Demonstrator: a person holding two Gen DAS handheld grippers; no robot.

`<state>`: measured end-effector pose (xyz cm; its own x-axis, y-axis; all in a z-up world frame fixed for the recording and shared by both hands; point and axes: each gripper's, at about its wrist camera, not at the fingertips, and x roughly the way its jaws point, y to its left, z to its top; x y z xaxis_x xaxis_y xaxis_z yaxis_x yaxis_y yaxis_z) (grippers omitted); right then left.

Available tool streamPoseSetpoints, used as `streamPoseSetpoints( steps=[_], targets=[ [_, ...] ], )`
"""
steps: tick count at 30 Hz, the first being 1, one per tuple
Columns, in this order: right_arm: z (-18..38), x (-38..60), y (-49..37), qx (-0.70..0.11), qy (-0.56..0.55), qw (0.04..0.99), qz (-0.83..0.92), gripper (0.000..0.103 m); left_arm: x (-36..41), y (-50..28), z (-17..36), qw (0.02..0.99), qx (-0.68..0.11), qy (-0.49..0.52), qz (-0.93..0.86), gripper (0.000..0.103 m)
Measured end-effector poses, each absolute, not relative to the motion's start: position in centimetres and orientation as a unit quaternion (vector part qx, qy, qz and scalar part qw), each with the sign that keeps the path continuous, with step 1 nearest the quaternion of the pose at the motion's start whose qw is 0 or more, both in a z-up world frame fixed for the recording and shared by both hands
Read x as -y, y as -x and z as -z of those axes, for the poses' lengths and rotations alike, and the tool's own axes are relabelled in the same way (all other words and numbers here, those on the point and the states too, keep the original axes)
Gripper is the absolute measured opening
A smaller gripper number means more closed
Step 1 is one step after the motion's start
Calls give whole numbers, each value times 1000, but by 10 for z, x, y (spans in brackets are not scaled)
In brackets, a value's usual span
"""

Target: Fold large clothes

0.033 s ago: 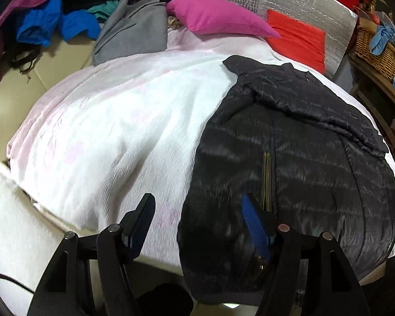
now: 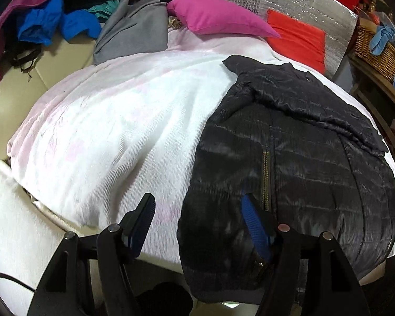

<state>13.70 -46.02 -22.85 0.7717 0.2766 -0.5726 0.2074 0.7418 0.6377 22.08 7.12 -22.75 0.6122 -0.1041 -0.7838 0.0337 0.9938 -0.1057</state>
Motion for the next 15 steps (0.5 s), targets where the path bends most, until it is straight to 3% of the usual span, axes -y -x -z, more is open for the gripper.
streamPoseSetpoints(
  steps=[15],
  targets=[
    [240,430,-95,-372,-311,874,-42,61,-56,-186,214,917,-399,-22,16,69]
  ],
)
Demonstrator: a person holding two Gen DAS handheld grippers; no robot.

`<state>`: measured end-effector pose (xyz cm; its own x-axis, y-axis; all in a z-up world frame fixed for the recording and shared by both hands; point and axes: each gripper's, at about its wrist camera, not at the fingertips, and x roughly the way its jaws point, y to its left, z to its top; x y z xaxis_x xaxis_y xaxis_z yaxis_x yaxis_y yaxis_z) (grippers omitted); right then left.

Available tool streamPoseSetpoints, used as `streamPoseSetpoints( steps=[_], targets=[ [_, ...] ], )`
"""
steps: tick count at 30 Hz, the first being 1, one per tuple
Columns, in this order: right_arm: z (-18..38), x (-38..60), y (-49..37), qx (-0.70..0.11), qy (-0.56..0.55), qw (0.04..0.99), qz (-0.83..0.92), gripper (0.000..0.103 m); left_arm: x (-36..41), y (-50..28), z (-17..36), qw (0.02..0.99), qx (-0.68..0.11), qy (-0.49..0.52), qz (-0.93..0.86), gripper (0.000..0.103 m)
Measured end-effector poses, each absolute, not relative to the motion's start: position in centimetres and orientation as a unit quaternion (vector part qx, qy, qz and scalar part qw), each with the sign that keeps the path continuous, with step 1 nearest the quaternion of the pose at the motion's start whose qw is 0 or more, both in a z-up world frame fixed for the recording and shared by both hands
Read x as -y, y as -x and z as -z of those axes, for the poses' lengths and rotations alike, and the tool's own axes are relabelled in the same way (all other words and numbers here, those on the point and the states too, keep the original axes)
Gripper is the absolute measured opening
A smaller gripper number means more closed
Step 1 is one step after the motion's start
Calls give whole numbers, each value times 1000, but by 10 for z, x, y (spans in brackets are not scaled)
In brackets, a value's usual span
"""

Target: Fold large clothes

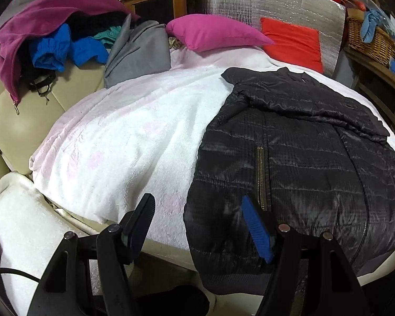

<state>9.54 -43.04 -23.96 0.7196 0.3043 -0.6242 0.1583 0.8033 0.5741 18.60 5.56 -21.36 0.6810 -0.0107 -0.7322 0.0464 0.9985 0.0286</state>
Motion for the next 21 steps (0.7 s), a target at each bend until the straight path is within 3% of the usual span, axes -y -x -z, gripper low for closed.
streamPoseSetpoints(
  steps=[21],
  targets=[
    [268,389,-64,-448,-237,861,-42,67,-54,-173,215,915,-403,-30,14,71]
  ],
)
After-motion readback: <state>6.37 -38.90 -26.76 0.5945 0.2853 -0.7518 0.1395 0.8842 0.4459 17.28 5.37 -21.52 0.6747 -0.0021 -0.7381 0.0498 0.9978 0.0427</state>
